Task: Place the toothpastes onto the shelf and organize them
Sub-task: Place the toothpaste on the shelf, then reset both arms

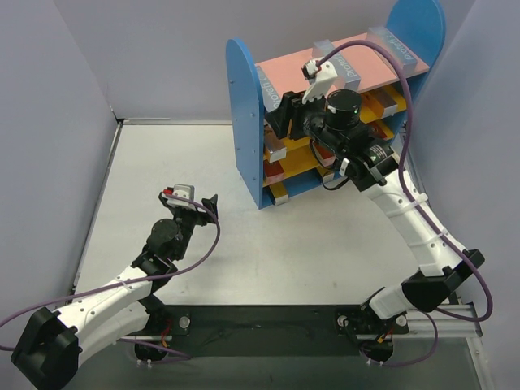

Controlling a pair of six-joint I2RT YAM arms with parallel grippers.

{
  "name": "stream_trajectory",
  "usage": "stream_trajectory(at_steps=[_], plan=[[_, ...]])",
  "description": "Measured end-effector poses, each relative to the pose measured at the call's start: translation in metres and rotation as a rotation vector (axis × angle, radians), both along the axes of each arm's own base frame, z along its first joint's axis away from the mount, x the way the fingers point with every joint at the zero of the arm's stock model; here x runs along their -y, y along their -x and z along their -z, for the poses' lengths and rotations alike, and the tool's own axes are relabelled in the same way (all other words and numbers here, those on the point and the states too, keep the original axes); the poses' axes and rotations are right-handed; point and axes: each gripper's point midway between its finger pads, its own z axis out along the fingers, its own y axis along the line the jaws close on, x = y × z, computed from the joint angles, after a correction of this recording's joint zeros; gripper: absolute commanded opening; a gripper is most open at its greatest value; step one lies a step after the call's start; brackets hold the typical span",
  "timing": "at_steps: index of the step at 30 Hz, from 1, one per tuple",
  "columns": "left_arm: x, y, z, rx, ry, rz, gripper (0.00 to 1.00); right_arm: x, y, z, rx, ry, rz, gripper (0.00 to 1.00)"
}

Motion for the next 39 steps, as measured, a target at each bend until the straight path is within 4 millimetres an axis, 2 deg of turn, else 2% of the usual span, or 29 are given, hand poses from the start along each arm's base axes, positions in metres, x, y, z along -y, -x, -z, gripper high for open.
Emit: stream_trajectory(at_steps=[9,12,15,16,19,23,27,30,33,36,39], plan=[[0.0,0.0,0.0,0.001,0.001,-0.001,0.92,-0.003,-0.007,0.0,0.03,0.021,0.001,0.37],[-0.001,0.0,0.0,0.001,0.001,-0.003,0.92,-0.003,-0.009,0.0,0.034,0.021,0.002,0.4],[-0.001,0.0,-0.001,0.002,0.002,-0.007,0.92,-0.005,-0.012,0.0,0.038,0.015,0.002,0.48],[-0.002,0.0,-0.001,0.003,0.003,-0.007,0.92,-0.005,-0.012,0.0,0.038,0.013,0.003,0.57],[-0.002,0.0,-0.003,0.007,0.005,-0.008,0.92,-0.006,-0.012,0.001,0.031,0.008,0.004,0.68],[-0.003,0.0,-0.003,0.008,0.006,-0.011,0.92,-0.004,-0.011,0.005,0.021,0.011,0.009,0.79],[-0.006,0.001,-0.005,0.012,0.004,-0.023,0.93,0.009,-0.006,0.011,0.011,0.018,0.035,0.88],[-0.013,0.003,-0.01,0.006,-0.007,-0.051,0.93,0.037,-0.001,0.012,0.012,0.016,0.093,0.95],[-0.023,0.004,-0.028,0.014,-0.021,-0.09,0.95,0.084,0.01,0.01,0.033,0.015,0.207,0.99],[-0.032,0.008,-0.054,0.043,-0.031,-0.122,0.96,0.13,0.028,0.01,0.063,0.022,0.329,1.0],[-0.043,0.015,-0.075,0.063,-0.046,-0.149,0.97,0.177,0.056,0.013,0.096,0.04,0.456,1.0]])
